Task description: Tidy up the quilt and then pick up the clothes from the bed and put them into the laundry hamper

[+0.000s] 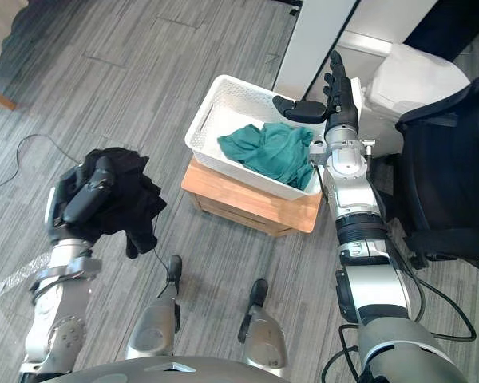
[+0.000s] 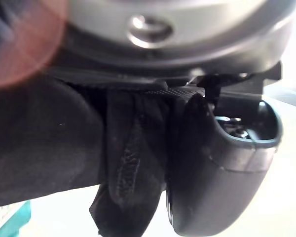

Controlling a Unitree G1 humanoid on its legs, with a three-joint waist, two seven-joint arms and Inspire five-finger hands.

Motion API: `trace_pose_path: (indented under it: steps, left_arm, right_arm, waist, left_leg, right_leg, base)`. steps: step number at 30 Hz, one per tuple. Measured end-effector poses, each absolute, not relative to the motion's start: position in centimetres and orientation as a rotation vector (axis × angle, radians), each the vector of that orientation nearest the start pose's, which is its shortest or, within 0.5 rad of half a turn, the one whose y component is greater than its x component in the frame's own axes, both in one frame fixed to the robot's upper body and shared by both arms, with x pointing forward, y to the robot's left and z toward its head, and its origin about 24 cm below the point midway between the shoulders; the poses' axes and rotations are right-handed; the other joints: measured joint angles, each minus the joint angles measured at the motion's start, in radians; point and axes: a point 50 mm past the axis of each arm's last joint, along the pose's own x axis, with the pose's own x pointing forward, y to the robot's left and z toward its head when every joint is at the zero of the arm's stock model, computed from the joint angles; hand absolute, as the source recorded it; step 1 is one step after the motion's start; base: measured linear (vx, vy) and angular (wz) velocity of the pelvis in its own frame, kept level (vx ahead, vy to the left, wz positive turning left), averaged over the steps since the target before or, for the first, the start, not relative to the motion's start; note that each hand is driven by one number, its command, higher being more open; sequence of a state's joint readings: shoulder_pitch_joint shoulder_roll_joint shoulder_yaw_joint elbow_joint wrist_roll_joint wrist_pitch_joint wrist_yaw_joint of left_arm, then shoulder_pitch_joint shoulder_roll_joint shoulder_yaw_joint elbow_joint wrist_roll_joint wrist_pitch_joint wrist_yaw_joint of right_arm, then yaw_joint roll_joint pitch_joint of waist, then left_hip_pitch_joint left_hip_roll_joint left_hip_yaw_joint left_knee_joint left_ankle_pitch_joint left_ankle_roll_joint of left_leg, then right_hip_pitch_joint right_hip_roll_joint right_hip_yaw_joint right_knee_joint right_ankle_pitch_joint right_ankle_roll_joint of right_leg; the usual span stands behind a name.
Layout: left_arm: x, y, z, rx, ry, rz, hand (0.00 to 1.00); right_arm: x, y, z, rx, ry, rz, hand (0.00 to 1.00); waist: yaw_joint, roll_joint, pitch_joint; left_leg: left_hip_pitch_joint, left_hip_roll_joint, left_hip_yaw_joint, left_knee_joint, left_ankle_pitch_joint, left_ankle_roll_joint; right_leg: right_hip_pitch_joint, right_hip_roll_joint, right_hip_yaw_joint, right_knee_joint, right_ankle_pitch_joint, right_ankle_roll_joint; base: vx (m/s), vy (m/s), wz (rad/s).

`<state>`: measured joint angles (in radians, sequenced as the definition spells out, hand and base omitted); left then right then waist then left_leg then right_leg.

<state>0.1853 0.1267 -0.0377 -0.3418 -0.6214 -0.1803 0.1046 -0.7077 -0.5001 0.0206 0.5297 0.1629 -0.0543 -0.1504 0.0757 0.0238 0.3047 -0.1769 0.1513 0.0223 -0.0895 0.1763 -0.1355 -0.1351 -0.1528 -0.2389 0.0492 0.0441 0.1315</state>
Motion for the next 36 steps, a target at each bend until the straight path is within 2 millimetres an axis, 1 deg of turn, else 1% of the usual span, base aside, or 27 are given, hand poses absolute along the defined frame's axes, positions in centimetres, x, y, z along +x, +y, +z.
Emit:
trace_pose_path:
  steps: [2, 3, 4, 6, 8, 9, 10, 12, 13, 14, 15, 16, 17, 18, 19, 21, 22, 24, 25, 26, 27, 28, 29, 30, 31, 33, 36]
  left_arm:
    - [20.9, 16.6, 10.6, -0.531, -0.352, 0.055, 0.0]
    - [20.8, 16.5, 11.3, -0.534, -0.38, 0.055, 0.0]
    - [20.8, 16.4, 12.2, -0.51, -0.421, 0.051, 0.0]
    - [21.0, 16.4, 13.2, -0.473, -0.469, 0.063, 0.0]
    - [21.5, 16.8, 14.1, -0.445, -0.514, 0.115, 0.0]
    - [21.7, 17.2, 14.6, -0.426, -0.541, 0.153, 0.0]
    - [21.8, 17.5, 14.9, -0.423, -0.559, 0.173, 0.0]
    - [22.3, 18.6, 16.1, -0.376, -0.621, 0.266, 0.0]
    - [22.5, 18.8, 16.3, -0.354, -0.63, 0.287, 0.0]
    - [23.1, 19.2, 16.6, -0.298, -0.643, 0.323, 0.0]
    - [23.3, 19.3, 16.7, -0.274, -0.646, 0.332, 0.0]
    - [23.8, 19.6, 16.7, -0.234, -0.647, 0.347, 0.0]
    - [24.0, 19.7, 16.7, -0.209, -0.644, 0.357, 0.0]
    - [24.7, 19.8, 16.5, -0.186, -0.627, 0.361, 0.0]
    - [25.3, 19.7, 16.3, -0.159, -0.608, 0.364, 0.0]
    - [26.8, 20.2, 15.9, -0.107, -0.558, 0.373, 0.0]
    - [27.1, 20.4, 15.7, -0.093, -0.544, 0.378, 0.0]
    - [28.4, 20.8, 15.6, -0.028, -0.507, 0.397, 0.0]
    - [28.7, 20.9, 15.7, -0.021, -0.501, 0.403, 0.0]
    - [29.4, 21.2, 15.9, 0.0, -0.491, 0.413, 0.0]
    - [30.1, 21.6, 16.2, 0.029, -0.487, 0.425, 0.0]
    - [30.4, 21.8, 16.4, 0.053, -0.484, 0.436, 0.0]
    - [31.1, 22.2, 16.8, 0.084, -0.477, 0.454, 0.0]
    - [31.4, 22.3, 17.0, 0.09, -0.475, 0.461, 0.0]
    - [32.2, 22.5, 17.5, 0.098, -0.468, 0.475, 0.0]
    - [33.0, 22.6, 17.9, 0.102, -0.457, 0.485, 0.0]
    - [34.1, 23.0, 18.7, 0.116, -0.439, 0.51, 0.0]
  right_arm:
    - [35.3, -24.5, 16.4, -0.316, -0.274, -0.234, 1.0]
    - [34.9, -24.7, 15.8, -0.313, -0.263, -0.242, 1.0]
    - [34.3, -25.4, 15.0, -0.3, -0.246, -0.267, 1.0]
    - [33.2, -26.3, 13.7, -0.259, -0.224, -0.32, 1.0]
    - [30.9, -27.3, 11.1, -0.231, -0.173, -0.403, 1.0]
    - [29.5, -27.5, 9.8, -0.2, -0.15, -0.438, 1.0]
    - [28.7, -27.6, 9.1, -0.179, -0.135, -0.456, 1.0]
    - [25.9, -27.2, 5.5, -0.113, -0.033, -0.511, 1.0]
    - [25.1, -27.2, 4.4, -0.104, 0.004, -0.523, 1.0]
    - [23.0, -27.2, 1.9, -0.084, 0.104, -0.553, 1.0]
    - [22.2, -27.1, 1.0, -0.073, 0.142, -0.565, 1.0]
    - [20.7, -26.8, -0.7, -0.057, 0.215, -0.58, 1.0]
    - [20.0, -26.7, -1.5, -0.05, 0.251, -0.588, 1.0]
    - [18.5, -26.6, -3.2, -0.045, 0.332, -0.599, 1.0]
    - [17.3, -26.6, -4.6, -0.046, 0.4, -0.606, 1.0]
    - [14.2, -26.2, -8.1, -0.025, 0.587, -0.627, 1.0]
    - [13.4, -26.0, -8.8, -0.017, 0.63, -0.631, 1.0]
    - [9.9, -25.0, -11.4, 0.005, 0.795, -0.644, 1.0]
    - [9.0, -24.7, -12.0, 0.012, 0.835, -0.649, 1.0]
    - [7.1, -24.2, -13.2, 0.025, 0.922, -0.658, 1.0]
    - [5.8, -23.6, -14.1, 0.029, 0.993, -0.652, 1.0]
    - [5.2, -23.3, -14.4, 0.037, 1.026, -0.652, 1.0]
    - [4.0, -22.7, -15.1, 0.064, 1.081, -0.66, 1.0]
    - [3.6, -22.4, -15.3, 0.075, 1.104, -0.662, 1.0]
    - [2.5, -21.7, -15.9, 0.094, 1.159, -0.659, 1.0]
    - [1.8, -21.3, -16.2, 0.107, 1.199, -0.657, 1.0]
    - [1.2, -20.9, -16.5, 0.128, 1.232, -0.644, 1.0]
  waist:
    - [-0.018, -0.002, -0.003]
    - [-0.027, -0.003, -0.005]
    - [-0.035, -0.002, -0.007]
    - [-0.047, -0.002, -0.015]
    - [-0.063, -0.005, -0.062]
    - [-0.077, -0.007, -0.082]
    - [-0.085, -0.012, -0.091]
    - [-0.111, -0.03, -0.114]
    - [-0.115, -0.034, -0.121]
    - [-0.129, -0.039, -0.145]
    - [-0.137, -0.04, -0.152]
    - [-0.15, -0.042, -0.16]
    - [-0.158, -0.043, -0.161]
    - [-0.168, -0.043, -0.166]
    - [-0.169, -0.043, -0.17]
    - [-0.183, -0.046, -0.184]
    - [-0.188, -0.046, -0.191]
    - [-0.194, -0.049, -0.21]
    - [-0.195, -0.05, -0.216]
    - [-0.2, -0.053, -0.223]
    - [-0.209, -0.057, -0.226]
    - [-0.214, -0.059, -0.228]
    - [-0.218, -0.063, -0.231]
    - [-0.219, -0.065, -0.233]
    - [-0.22, -0.071, -0.237]
    - [-0.222, -0.074, -0.239]
    - [-0.237, -0.074, -0.239]
  left_leg:
    - [0.017, 0.0, 0.017, -0.001, 0.0, 0.0]
    - [0.023, 0.001, 0.024, -0.001, -0.001, -0.001]
    - [0.033, 0.002, 0.035, -0.001, -0.001, -0.001]
    - [0.043, 0.003, 0.042, -0.001, -0.001, -0.001]
    - [0.046, 0.005, 0.064, -0.001, -0.006, -0.007]
    - [0.046, 0.007, 0.071, -0.001, -0.008, -0.007]
    - [0.049, 0.009, 0.077, -0.001, -0.008, -0.008]
    - [0.073, 0.021, 0.113, -0.001, -0.017, -0.015]
    - [0.078, 0.023, 0.122, -0.001, -0.019, -0.016]
    - [0.084, 0.028, 0.144, -0.001, -0.024, -0.018]
    - [0.085, 0.029, 0.148, -0.001, -0.025, -0.018]
    - [0.09, 0.034, 0.162, -0.001, -0.029, -0.021]
    - [0.095, 0.035, 0.167, -0.001, -0.029, -0.021]
    - [0.102, 0.037, 0.173, -0.001, -0.031, -0.022]
    - [0.109, 0.039, 0.181, -0.001, -0.039, -0.032]
    - [0.122, 0.047, 0.197, -0.001, -0.043, -0.034]
    - [0.122, 0.05, 0.199, -0.001, -0.044, -0.035]
    - [0.127, 0.056, 0.206, -0.001, -0.047, -0.04]
    - [0.126, 0.057, 0.206, -0.002, -0.048, -0.04]
    - [0.127, 0.058, 0.208, -0.002, -0.049, -0.04]
    - [0.13, 0.058, 0.208, -0.002, -0.048, -0.039]
    - [0.132, 0.058, 0.209, -0.002, -0.048, -0.038]
    - [0.134, 0.057, 0.212, -0.001, -0.05, -0.036]
    - [0.135, 0.057, 0.215, -0.002, -0.05, -0.035]
    - [0.138, 0.055, 0.22, -0.002, -0.051, -0.035]
    - [0.144, 0.052, 0.225, -0.002, -0.052, -0.035]
    - [0.151, 0.049, 0.233, -0.002, -0.056, -0.034]
  right_leg:
    - [0.005, 0.0, 0.013, 0.0, 0.002, 0.003]
    - [0.006, 0.0, 0.021, -0.001, 0.003, 0.005]
    - [0.01, 0.0, 0.029, -0.003, 0.006, 0.008]
    - [0.017, 0.001, 0.036, -0.004, 0.01, 0.009]
    - [0.016, 0.004, 0.054, -0.024, 0.023, 0.011]
    - [0.016, 0.007, 0.06, -0.034, 0.028, 0.009]
    - [0.016, 0.009, 0.066, -0.036, 0.03, 0.01]
    - [0.015, 0.02, 0.097, -0.04, 0.033, 0.008]
    - [0.015, 0.022, 0.105, -0.044, 0.035, 0.008]
    - [0.015, 0.028, 0.124, -0.059, 0.041, 0.007]
    - [0.015, 0.03, 0.128, -0.065, 0.043, 0.008]
    - [0.015, 0.034, 0.139, -0.073, 0.046, 0.012]
    - [0.016, 0.035, 0.144, -0.073, 0.047, 0.013]
    - [0.017, 0.037, 0.154, -0.073, 0.047, 0.013]
    - [0.018, 0.04, 0.166, -0.075, 0.049, 0.014]
    - [0.03, 0.052, 0.189, -0.091, 0.051, 0.014]
    - [0.03, 0.054, 0.19, -0.093, 0.051, 0.014]
    - [0.033, 0.059, 0.195, -0.098, 0.054, 0.015]
    - [0.034, 0.06, 0.196, -0.1, 0.054, 0.015]
    - [0.036, 0.06, 0.196, -0.103, 0.055, 0.015]
    - [0.04, 0.06, 0.196, -0.103, 0.056, 0.015]
    - [0.042, 0.06, 0.196, -0.103, 0.056, 0.015]
    - [0.042, 0.06, 0.199, -0.103, 0.06, 0.009]
    - [0.042, 0.06, 0.201, -0.103, 0.06, 0.009]
    - [0.042, 0.059, 0.207, -0.103, 0.064, 0.009]
    - [0.044, 0.057, 0.213, -0.103, 0.065, 0.01]
    - [0.047, 0.055, 0.219, -0.103, 0.064, 0.009]
  base:
    - [-0.05, 0.014, -0.19]
    - [-0.02, 0.009, -0.24]
    - [-0.02, 0.005, -0.19]
    - [-0.02, 0.004, -0.14]
    - [0.01, 0.005, -0.24]
    - [0.02, -0.002, -0.24]
    - [0.02, -0.011, -0.32]
    - [-0.01, -0.02, -0.44]
    - [-0.03, -0.028, -0.48]
    - [-0.02, -0.024, -0.36]
    - [-0.03, -0.028, -0.4]
    - [-0.02, -0.021, -0.24]
    - [-0.04, -0.026, -0.28]
    - [-0.03, -0.02, -0.24]
    - [-0.04, -0.021, -0.29]
    - [-0.02, -0.022, -0.21]
    - [0.0, -0.027, -0.1]
    - [0.02, -0.024, -0.08]
    - [0.03, -0.017, -0.05]
    - [0.03, -0.01, 0.0]
    - [0.03, -0.007, 0.01]
    - [0.0, 0.0, 0.0]
    - [0.02, 0.004, -0.04]
    - [0.04, 0.008, -0.09]
    - [0.03, 0.008, -0.09]
    - [0.03, 0.01, -0.09]
    - [0.02, 0.009, -0.05]
